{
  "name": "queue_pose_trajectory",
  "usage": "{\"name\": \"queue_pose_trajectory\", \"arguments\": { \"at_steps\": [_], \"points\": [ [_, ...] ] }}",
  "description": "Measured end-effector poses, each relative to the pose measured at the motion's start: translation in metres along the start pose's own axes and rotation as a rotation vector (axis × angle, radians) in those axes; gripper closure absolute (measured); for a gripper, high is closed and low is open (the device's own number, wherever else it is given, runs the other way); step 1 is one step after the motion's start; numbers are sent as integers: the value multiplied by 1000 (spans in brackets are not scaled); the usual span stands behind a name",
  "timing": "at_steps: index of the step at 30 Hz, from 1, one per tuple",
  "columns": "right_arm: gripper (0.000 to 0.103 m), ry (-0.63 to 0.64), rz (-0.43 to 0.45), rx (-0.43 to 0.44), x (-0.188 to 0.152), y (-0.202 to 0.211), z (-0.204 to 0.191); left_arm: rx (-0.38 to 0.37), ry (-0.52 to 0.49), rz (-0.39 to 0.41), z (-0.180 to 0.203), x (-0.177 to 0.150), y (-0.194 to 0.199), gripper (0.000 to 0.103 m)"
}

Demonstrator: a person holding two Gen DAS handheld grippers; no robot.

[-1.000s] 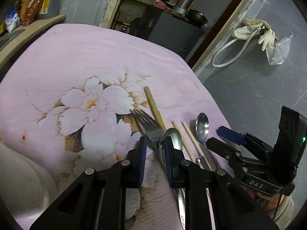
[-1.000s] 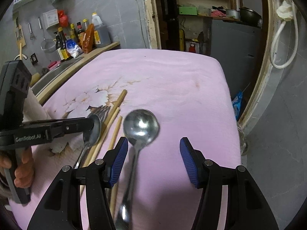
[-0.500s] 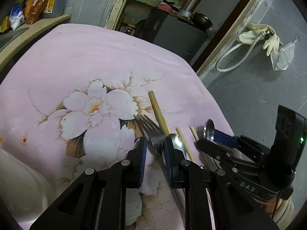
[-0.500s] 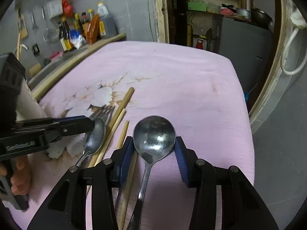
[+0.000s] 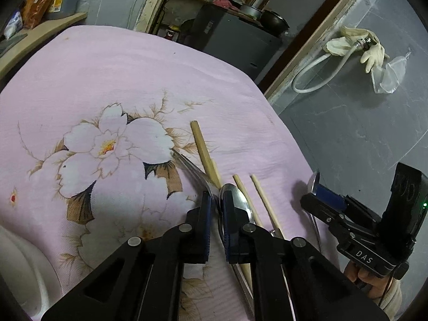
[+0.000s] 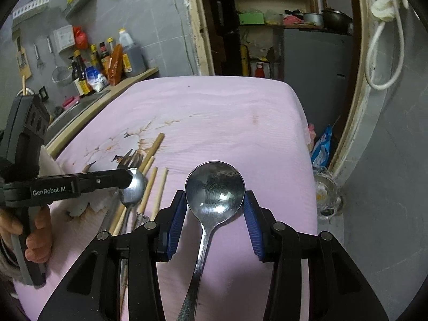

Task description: Organize utensils

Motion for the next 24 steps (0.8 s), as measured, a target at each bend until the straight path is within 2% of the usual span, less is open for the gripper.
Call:
{"name": "queue_pose_trajectory", "arguments": {
  "at_steps": [6,13,15,18,24],
  "points": [
    [62,-2,-60,8,-7,-10,-1,-12,-28,-31,6,-5,-3,97],
    [53,82,-95,-17,-13,-15,-8,-14,-33,6,4,-3,9,101],
    [54,106,-95,-32,-13,-15,-9,-26,-36,18,6,-4,14,102],
    [62,103,-87,-37,-13,-14,-6,-32,-51,27,8,-8,25,102],
    [63,169,-21,-49,-11,2,-21,-49,-147,94,24,-22,56,102]
  ]
}}
Point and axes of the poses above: each gripper's, at about its wrist camera, not at the fingertips, and y roughly against the way its jaws point, z to its right, x to its top, the point moved 10 cm from there along -y, roughly the way its jaws point, and after that the axes turned 13 degrees about z, right-handed, at the moved point
